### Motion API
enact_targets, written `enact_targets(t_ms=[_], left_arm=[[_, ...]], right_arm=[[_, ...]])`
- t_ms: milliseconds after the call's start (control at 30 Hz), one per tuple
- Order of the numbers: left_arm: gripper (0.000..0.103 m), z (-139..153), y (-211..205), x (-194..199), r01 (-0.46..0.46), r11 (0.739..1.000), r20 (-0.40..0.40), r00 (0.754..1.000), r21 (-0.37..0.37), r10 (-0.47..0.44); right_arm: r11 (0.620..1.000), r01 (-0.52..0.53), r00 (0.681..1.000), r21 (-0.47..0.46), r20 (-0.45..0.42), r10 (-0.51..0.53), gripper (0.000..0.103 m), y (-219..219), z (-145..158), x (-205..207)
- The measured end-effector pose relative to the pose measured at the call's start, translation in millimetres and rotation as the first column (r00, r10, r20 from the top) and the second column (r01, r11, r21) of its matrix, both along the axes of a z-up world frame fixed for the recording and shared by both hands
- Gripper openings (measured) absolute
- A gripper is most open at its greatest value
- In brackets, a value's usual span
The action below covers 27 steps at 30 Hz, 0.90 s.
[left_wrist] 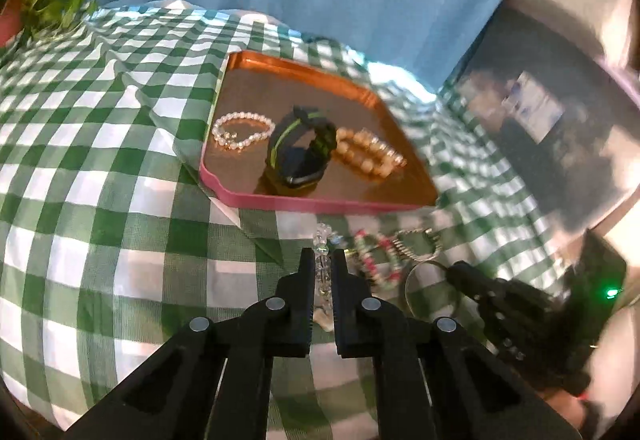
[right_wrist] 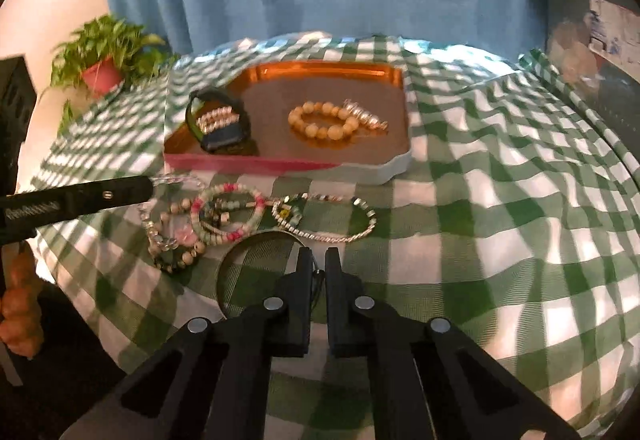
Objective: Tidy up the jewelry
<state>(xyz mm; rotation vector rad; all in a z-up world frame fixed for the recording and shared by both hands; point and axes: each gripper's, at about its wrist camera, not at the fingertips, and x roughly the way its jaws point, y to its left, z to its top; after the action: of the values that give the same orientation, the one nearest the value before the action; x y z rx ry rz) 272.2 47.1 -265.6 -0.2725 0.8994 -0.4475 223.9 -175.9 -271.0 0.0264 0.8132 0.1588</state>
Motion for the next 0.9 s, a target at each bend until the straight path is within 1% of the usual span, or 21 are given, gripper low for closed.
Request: enact_targets(t_ms=[67,100,133,200,233,267,300,333,367,400,433,467,567,600,667,700,733,767,800,833,900], left_arm=[[0.008,1.7,2.9,-5.4,-0.033,0.995,0.033,0.999,0.09,0.03],[0.008,-2.4,4.0,-6.4,-0.046,0.989,0.03,0.999,0.138,0.043],[0.008,-8.1,6.2,-6.3,-0.055,0.986,0.013,0.998,0.157,0.054],[0.008,-18.6,11.1,-5.2,-0.061,0.986,-0.033,0.997,0.157,0.067],[0.008,-20.4,10.7,-6.2,-0.056,0.984,-0.035,0.997,0.168,0.062],[0.011,-21.1,8.5,-7.6,-0.055,0.979,-0.029,0.998,0.196,0.062],[0.012,-21.0,6.5,-9.3,-0.066,0.972,-0.019,0.997,0.224,0.072],[0.017,-21.0,5.8,-10.4,-0.075,0.969,-0.016,0.997,0.235,0.081],[0.028,-21.1,5.2,-10.2,-0.073,0.969,-0.023,0.996,0.235,0.081],[0.038,-21.5,4.6,-9.8,-0.06,0.973,-0.036,0.997,0.222,0.07],[0.058,-20.7,4.3,-10.3,-0.054,0.977,-0.042,0.997,0.208,0.065],[0.068,-18.0,3.6,-11.9,-0.056,0.98,-0.032,0.998,0.192,0.063],[0.07,-11.7,-4.2,-12.9,-0.03,0.983,0.0,1.0,0.18,0.03],[0.072,-12.6,-10.4,-11.9,-0.016,0.981,0.003,1.0,0.196,0.016],[0.073,-20.4,-23.1,-8.6,0.014,0.967,-0.013,1.0,0.256,-0.011],[0.073,-26.7,-30.0,-7.3,0.032,0.956,-0.027,0.999,0.292,-0.025],[0.075,-27.8,-35.5,-9.2,0.033,0.945,0.002,0.999,0.326,-0.036],[0.075,-30.5,-41.6,-9.8,0.043,0.928,0.008,0.999,0.369,-0.049],[0.075,-31.7,-44.6,-9.8,0.043,0.921,0.014,0.999,0.386,-0.052],[0.074,-31.9,-43.7,-9.5,0.045,0.925,0.013,0.998,0.378,-0.054],[0.051,-28.6,-34.1,-8.4,0.043,0.95,0.01,0.999,0.308,-0.049]], right_arm=[[1.0,0.01,1.0,-0.003,0.014,-0.01,0.005,-2.3,4.2,-1.8],[1.0,0.013,1.0,-0.011,0.014,-0.013,0.005,-3.1,4.5,-2.1],[1.0,0.022,1.0,-0.018,0.009,-0.021,0.005,-5.1,3.2,-2.1],[0.999,0.029,1.0,-0.013,-0.011,-0.029,0.005,-7.6,-0.6,-0.8],[0.999,0.034,0.999,-0.006,-0.021,-0.034,0.006,-9.1,-2.4,-0.2],[0.999,0.036,0.999,0.007,-0.032,-0.035,0.007,-10.5,-3.8,0.7],[0.999,0.037,0.998,0.024,-0.043,-0.036,0.011,-11.8,-5.1,0.7],[0.998,0.048,0.997,0.046,-0.059,-0.045,0.023,-13.6,-6.8,2.5],[0.997,0.057,0.996,0.055,-0.067,-0.054,0.034,-14.5,-8.4,3.3],[0.995,0.063,0.996,0.071,-0.068,-0.058,0.048,-15.1,-8.6,3.3],[0.995,0.061,0.996,0.079,-0.063,-0.056,0.053,-14.7,-8.0,2.4],[0.995,0.052,0.997,0.082,-0.052,-0.048,0.054,-12.6,-5.8,0.9],[0.999,0.019,1.0,0.051,-0.025,-0.018,0.058,-1.7,-3.1,-2.8],[0.999,0.01,1.0,0.036,-0.027,-0.01,0.059,1.8,-4.2,-2.5],[1.0,-0.014,0.999,0.009,-0.043,0.015,0.058,10.5,-9.4,-1.8],[1.0,-0.016,0.999,0.002,-0.033,0.017,0.061,13.2,-9.8,-2.9],[1.0,-0.01,0.999,-0.015,-0.033,0.009,0.064,15.8,-9.6,-3.1],[1.0,-0.011,0.999,-0.024,-0.031,0.011,0.065,17.3,-9.5,-2.8],[0.999,-0.021,0.999,-0.032,-0.041,0.02,0.067,19.5,-11.4,-2.0],[0.998,-0.03,0.998,-0.046,-0.048,0.028,0.067,22.1,-14.2,-1.8],[0.993,-0.045,0.998,-0.107,-0.041,0.04,0.067,29.7,-15.9,-3.1]])
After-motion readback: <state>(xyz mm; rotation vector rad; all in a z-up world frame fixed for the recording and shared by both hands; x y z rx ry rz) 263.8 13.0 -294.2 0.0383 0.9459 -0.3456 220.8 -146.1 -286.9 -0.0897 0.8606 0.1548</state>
